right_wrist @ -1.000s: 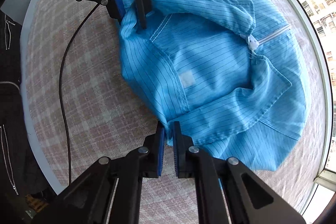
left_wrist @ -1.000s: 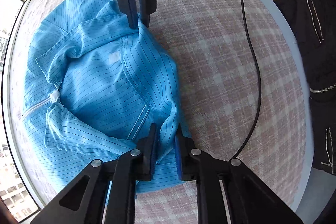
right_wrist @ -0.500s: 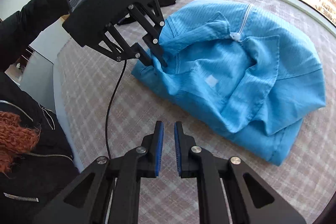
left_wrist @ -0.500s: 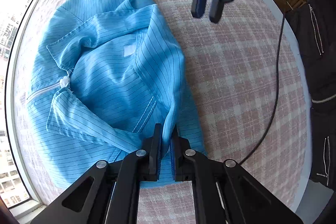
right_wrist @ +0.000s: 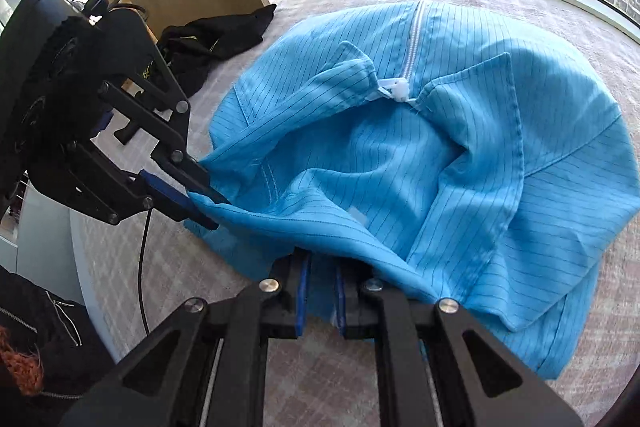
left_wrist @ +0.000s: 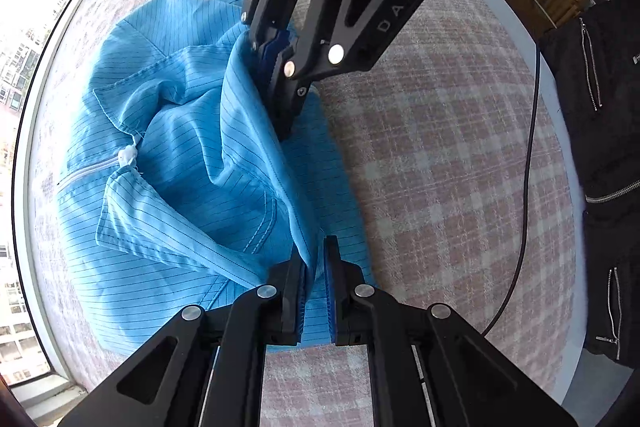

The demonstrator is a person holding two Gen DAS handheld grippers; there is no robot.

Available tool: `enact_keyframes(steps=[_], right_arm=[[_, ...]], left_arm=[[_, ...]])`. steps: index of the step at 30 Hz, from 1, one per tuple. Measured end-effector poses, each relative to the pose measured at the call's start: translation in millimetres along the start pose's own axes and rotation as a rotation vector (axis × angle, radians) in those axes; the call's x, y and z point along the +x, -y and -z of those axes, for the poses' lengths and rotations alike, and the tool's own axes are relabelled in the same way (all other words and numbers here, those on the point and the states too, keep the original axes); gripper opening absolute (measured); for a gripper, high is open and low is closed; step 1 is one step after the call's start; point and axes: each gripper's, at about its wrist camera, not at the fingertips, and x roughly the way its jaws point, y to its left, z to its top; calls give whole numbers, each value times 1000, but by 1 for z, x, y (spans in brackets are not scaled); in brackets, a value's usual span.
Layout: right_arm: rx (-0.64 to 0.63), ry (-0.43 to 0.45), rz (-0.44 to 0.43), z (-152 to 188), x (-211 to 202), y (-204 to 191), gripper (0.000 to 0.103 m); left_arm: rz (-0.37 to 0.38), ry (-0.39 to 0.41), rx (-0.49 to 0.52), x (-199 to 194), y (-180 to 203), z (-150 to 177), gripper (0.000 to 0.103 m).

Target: Fold clothes

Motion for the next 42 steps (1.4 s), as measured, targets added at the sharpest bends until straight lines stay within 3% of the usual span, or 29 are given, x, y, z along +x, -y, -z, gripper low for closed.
enact_keyframes(steps=[4, 8, 11, 15, 19, 29, 34, 36, 40, 42], right_arm=[[4, -55, 0, 13, -22, 14, 11], [59, -29, -37, 19, -28, 18, 11], [69, -5, -9, 16, -19, 17, 11], [90, 7, 21, 22, -6, 20, 11], [122, 30, 15, 30, -7, 20, 11], [170, -26, 11, 66, -36, 21, 11], [149, 87, -59, 52, -61, 10, 11], [108, 121, -16, 40, -59, 4, 11], [55, -37, 91, 43, -19, 11, 11], [60, -34, 86, 46, -22, 13, 11]], left_arm=[[22, -8, 17, -4, 19, -3, 13], [51, 76, -9, -37, 23, -18, 16], [45, 121, -2, -52, 23, -33, 16], [43, 71, 28, -40, -5, -50, 16], [78, 44, 29, -21, -68, -14, 17], [148, -27, 58, 18, -62, -12, 21], [156, -22, 43, 16, -59, -12, 23], [159, -25, 39, 17, -58, -12, 25], [146, -21, 17, 13, -57, -12, 25], [134, 7, -12, 0, -58, -6, 26]])
